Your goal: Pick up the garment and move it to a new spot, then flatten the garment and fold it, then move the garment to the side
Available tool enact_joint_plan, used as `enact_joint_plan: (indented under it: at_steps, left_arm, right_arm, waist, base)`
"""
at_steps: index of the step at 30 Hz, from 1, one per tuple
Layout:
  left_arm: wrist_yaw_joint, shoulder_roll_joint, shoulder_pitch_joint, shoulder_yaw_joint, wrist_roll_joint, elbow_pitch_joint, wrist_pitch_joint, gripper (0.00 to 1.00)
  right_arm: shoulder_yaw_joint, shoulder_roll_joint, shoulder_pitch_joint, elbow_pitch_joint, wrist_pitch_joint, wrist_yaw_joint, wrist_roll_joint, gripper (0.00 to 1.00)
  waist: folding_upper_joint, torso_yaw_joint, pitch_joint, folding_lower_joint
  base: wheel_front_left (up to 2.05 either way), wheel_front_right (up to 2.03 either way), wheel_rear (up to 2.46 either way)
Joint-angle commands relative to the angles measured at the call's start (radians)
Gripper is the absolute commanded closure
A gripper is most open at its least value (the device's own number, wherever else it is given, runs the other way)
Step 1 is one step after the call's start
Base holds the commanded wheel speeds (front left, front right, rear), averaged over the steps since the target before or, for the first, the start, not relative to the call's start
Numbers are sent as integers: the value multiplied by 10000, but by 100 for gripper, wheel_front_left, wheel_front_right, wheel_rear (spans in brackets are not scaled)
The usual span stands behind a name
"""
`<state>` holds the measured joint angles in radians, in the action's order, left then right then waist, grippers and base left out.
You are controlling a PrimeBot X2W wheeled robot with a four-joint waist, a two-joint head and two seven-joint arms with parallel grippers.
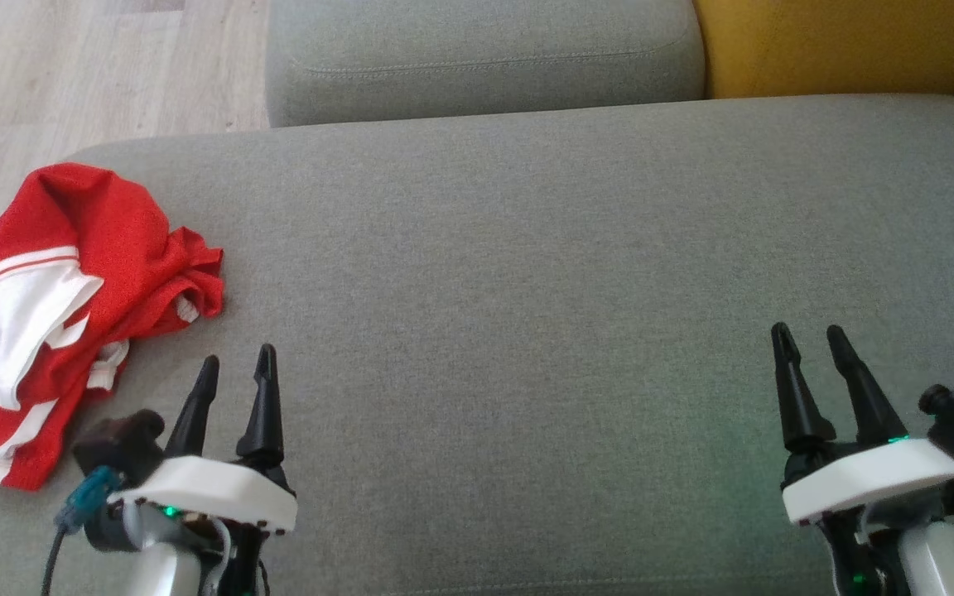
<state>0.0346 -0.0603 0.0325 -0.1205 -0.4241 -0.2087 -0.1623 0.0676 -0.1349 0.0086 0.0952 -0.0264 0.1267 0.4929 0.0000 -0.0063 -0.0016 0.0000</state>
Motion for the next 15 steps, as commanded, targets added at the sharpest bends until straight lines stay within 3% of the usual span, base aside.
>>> enact_joint_plan:
  at_steps: [1,15]
  left_arm:
    - [-76,-197,650,125,424,284,-159,0]
    - [-361,-257,685,-76,1890,170,-538,0]
  right_arm:
    - [224,-79,-197,-421,-118,32,-407,0]
    - [268,109,-42,-602,-318,36,-1788,0]
  waist:
    - [0,2,2,0]
    - [0,8,19,0]
  base:
    - [0,0,0]
    - [0,0,0]
